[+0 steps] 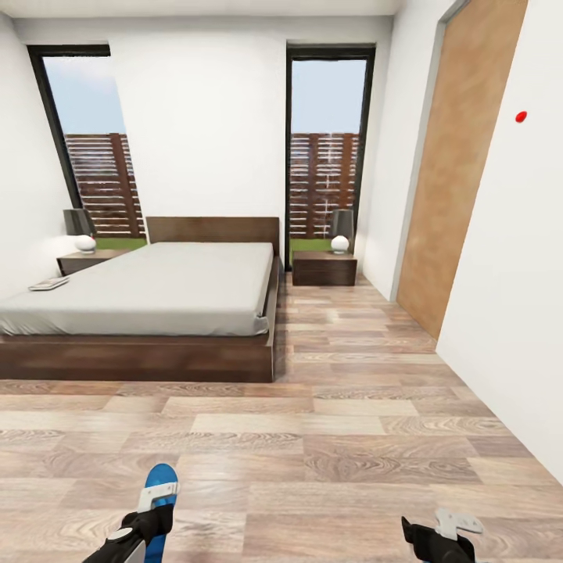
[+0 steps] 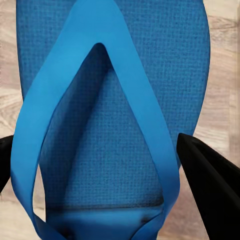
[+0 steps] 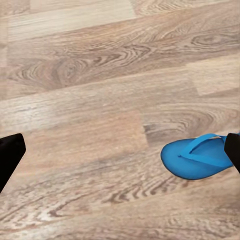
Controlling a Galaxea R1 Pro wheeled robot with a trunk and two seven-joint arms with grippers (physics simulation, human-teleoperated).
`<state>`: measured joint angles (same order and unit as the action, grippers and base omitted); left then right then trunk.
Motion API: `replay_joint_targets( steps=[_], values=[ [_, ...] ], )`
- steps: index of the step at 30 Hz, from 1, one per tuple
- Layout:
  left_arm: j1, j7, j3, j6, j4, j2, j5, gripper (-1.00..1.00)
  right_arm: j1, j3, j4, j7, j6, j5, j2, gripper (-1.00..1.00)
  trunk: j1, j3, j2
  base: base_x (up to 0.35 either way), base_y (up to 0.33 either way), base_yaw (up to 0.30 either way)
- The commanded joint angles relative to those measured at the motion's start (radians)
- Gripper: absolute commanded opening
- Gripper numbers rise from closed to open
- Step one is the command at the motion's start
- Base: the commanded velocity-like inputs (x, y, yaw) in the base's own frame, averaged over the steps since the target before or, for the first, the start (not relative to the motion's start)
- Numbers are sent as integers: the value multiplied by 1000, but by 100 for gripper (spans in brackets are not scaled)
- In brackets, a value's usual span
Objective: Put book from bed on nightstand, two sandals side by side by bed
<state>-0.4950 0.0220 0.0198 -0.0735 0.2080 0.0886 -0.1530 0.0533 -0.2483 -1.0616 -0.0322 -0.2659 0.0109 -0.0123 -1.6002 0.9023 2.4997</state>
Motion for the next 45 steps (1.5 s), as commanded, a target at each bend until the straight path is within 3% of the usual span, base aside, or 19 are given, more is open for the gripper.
replay_joint_targets(
  steps=[1,22,45],
  values=[
    [0,0,2,-3,-1,0,-6,-100,0,-1,-1,-3,-5,1,0,100,4,-2,-7,0,0,0],
    [0,0,2,-8,-1,0,-6,-100,0,1,76,-1,-4,-2,0,100,85,-68,-154,0,0,0],
    [0,-2,2,-11,1,1,-6,-100,0,11,84,-2,-3,-6,4,100,173,-140,-315,0,0,0]
  ],
)
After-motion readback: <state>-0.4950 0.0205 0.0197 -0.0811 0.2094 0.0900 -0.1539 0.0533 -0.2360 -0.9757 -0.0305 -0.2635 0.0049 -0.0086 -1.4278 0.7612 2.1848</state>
